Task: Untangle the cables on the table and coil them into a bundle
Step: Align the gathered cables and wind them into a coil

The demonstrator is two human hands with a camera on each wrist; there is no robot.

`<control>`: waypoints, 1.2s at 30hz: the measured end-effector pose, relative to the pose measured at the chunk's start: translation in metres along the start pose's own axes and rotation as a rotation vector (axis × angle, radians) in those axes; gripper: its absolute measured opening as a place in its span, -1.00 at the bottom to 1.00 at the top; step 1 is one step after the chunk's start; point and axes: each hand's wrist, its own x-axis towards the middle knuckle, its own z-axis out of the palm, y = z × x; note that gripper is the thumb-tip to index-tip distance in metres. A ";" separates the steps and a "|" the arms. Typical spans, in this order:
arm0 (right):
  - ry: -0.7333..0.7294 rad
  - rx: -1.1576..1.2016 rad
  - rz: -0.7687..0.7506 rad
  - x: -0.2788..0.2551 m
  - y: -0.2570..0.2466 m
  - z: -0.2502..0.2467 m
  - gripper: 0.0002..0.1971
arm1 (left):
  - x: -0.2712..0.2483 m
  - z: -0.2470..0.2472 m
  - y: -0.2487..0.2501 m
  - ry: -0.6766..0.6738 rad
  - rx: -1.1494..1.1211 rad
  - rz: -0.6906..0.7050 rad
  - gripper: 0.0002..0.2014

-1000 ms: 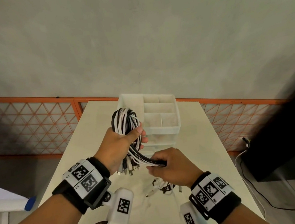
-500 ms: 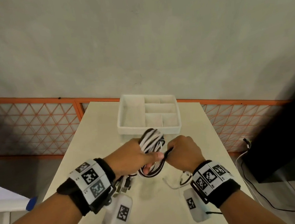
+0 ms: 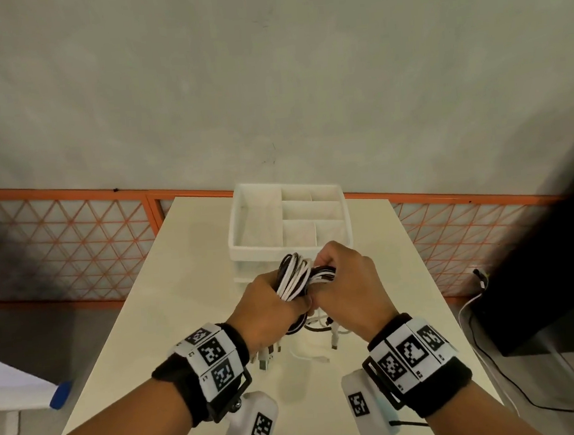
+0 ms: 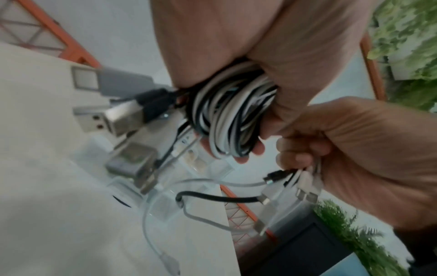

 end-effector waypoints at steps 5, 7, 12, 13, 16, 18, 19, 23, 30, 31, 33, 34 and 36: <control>-0.013 0.085 -0.028 0.003 0.002 -0.007 -0.86 | 0.012 -0.009 0.002 0.295 -0.171 -0.080 -0.91; -0.005 0.125 0.000 0.005 0.007 -0.010 -0.77 | 0.016 -0.018 0.002 0.299 -0.248 -0.127 -0.93; 0.142 0.151 -0.134 -0.001 0.005 0.002 -0.74 | 0.013 -0.021 0.009 0.174 -0.145 -0.070 -0.62; 0.196 0.146 -0.181 -0.003 0.005 0.008 -0.77 | 0.011 -0.019 0.011 0.146 -0.119 -0.047 -0.52; 0.332 0.018 -0.389 -0.009 -0.001 0.029 -0.85 | 0.007 -0.011 0.016 0.048 -0.166 -0.002 -0.30; 0.329 -0.096 -0.446 -0.014 -0.005 0.042 -0.83 | 0.006 -0.005 0.020 0.015 -0.274 0.009 -0.34; 0.301 -0.116 -0.454 -0.016 -0.007 0.047 -0.76 | 0.006 -0.003 0.023 0.022 -0.321 0.005 -0.40; 0.143 -0.023 -0.458 -0.020 -0.008 0.042 -0.66 | 0.008 -0.008 0.024 0.087 -0.415 -0.003 -0.50; -0.097 0.285 -0.295 -0.014 -0.015 0.012 -0.84 | -0.002 -0.017 0.028 -0.022 -0.540 -0.028 -0.53; -0.100 0.274 -0.306 -0.013 -0.015 0.012 -0.85 | -0.002 -0.017 0.029 -0.036 -0.547 -0.035 -0.52; -0.076 0.261 -0.311 -0.011 -0.011 0.014 -0.82 | -0.002 -0.016 0.030 -0.061 -0.535 -0.030 -0.52; -0.056 0.264 -0.300 -0.010 -0.008 0.015 -0.80 | -0.003 -0.016 0.030 -0.073 -0.533 -0.024 -0.52; -0.031 0.294 -0.278 -0.009 -0.006 0.015 -0.81 | -0.004 -0.016 0.028 -0.098 -0.547 -0.017 -0.55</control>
